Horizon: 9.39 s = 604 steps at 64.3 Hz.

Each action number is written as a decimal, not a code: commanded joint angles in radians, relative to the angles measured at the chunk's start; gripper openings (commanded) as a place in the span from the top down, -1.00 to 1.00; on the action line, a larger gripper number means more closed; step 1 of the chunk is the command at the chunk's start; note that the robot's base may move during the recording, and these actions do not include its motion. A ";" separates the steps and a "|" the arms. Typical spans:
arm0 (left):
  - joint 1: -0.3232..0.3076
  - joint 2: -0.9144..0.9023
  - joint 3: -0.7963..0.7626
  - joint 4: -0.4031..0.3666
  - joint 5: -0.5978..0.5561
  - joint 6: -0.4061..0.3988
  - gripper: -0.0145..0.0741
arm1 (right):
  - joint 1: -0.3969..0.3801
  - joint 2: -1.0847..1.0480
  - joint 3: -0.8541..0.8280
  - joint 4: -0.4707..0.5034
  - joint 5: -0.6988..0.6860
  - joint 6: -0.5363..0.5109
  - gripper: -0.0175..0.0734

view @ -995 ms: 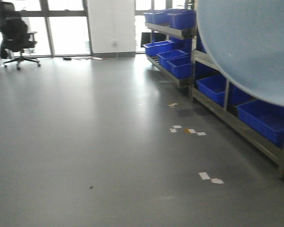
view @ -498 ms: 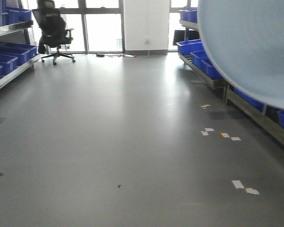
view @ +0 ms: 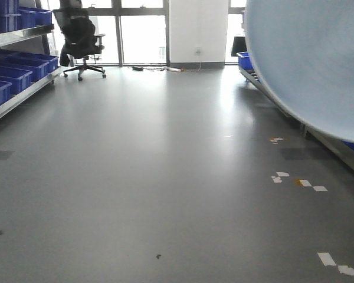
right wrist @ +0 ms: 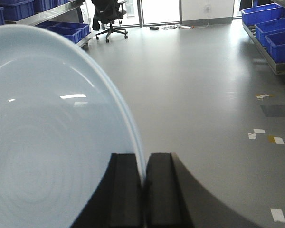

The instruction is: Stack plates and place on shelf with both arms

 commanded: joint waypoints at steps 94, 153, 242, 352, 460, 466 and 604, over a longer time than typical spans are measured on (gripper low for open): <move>0.002 0.011 -0.031 -0.008 -0.088 -0.004 0.49 | -0.007 0.009 -0.032 0.004 -0.098 -0.005 0.55; 0.002 0.012 -0.031 -0.008 -0.088 -0.004 0.49 | -0.007 0.009 -0.032 0.004 -0.098 -0.005 0.55; 0.002 0.012 -0.029 -0.008 -0.088 -0.004 0.49 | -0.007 0.009 -0.032 0.004 -0.097 -0.005 0.55; 0.002 0.012 -0.029 -0.008 -0.088 -0.004 0.49 | -0.007 0.009 -0.032 0.004 -0.097 -0.005 0.55; 0.002 0.012 -0.029 -0.008 -0.088 -0.004 0.49 | -0.003 0.606 -0.453 0.004 -0.309 -0.005 0.55; 0.002 0.012 -0.029 -0.008 -0.088 -0.004 0.49 | -0.003 0.753 -0.549 0.004 -0.313 -0.005 0.55; 0.002 0.012 -0.029 -0.008 -0.088 -0.004 0.49 | -0.004 -0.086 -0.233 -0.031 0.206 -0.030 0.55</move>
